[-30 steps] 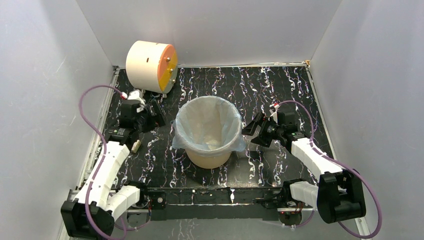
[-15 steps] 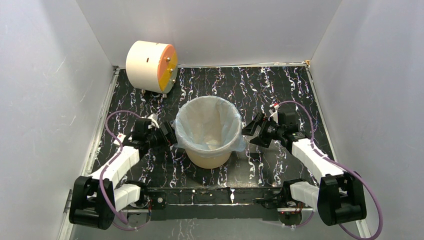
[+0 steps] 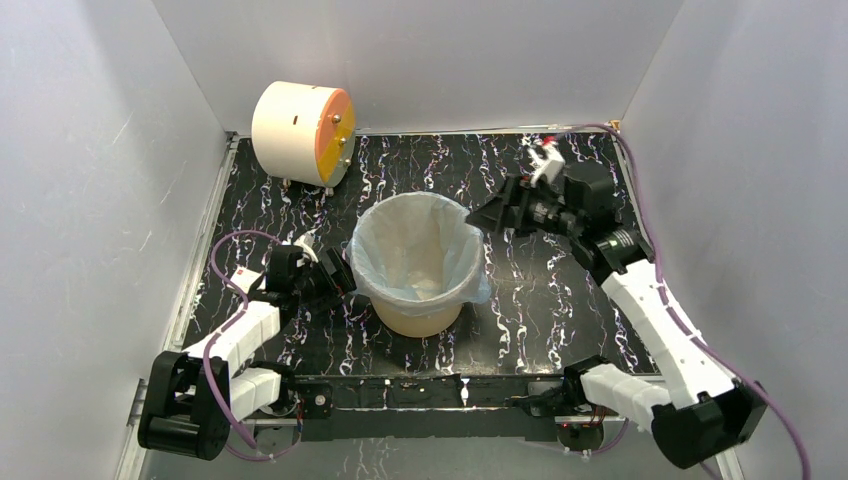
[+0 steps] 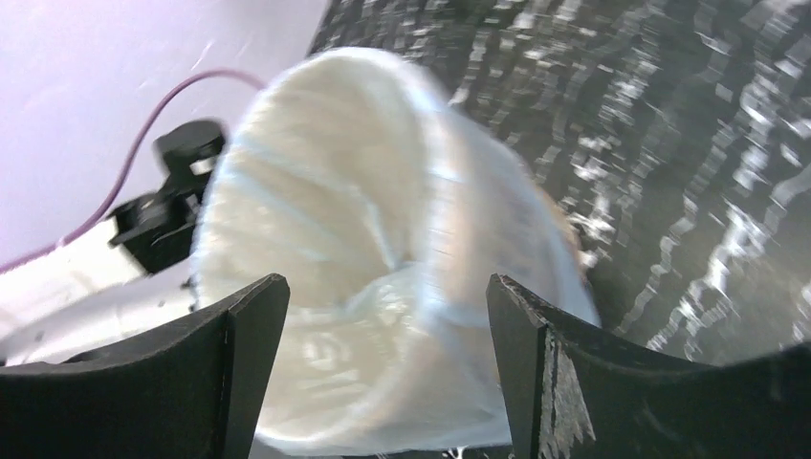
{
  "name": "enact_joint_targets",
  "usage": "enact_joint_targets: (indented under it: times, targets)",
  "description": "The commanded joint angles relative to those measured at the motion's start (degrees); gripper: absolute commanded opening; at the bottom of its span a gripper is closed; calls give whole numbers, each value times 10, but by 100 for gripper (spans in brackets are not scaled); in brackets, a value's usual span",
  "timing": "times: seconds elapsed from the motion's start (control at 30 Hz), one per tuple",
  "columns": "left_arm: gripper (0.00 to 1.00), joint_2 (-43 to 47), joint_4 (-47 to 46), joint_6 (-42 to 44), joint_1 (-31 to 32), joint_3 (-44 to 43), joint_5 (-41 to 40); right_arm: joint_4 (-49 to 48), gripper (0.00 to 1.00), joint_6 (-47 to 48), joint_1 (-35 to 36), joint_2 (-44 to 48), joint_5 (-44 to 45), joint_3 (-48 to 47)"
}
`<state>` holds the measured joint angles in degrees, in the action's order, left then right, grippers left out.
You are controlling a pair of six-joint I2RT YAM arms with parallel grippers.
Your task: Put the trash bags into the trash bin
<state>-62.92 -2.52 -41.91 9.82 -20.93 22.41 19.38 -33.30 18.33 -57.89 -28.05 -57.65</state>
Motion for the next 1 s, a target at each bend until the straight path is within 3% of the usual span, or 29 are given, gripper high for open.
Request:
enact_joint_targets:
  times: [0.0,0.13,0.23,0.37,0.97]
  targets:
    - [93,5,-26,-5,-2,11,7,76,84,102,136,-79,79,-136]
    - [93,4,-27,-3,-2,7,16,219,80,159,257,-197,207,-262]
    - [93,5,-27,-2,-2,5,18,278,67,182,311,-256,267,-310]
    - [93,5,-27,0,-2,4,15,320,64,208,376,-316,327,-335]
    - [93,-2,-31,-1,-2,9,16,267,68,295,420,-425,262,-224]
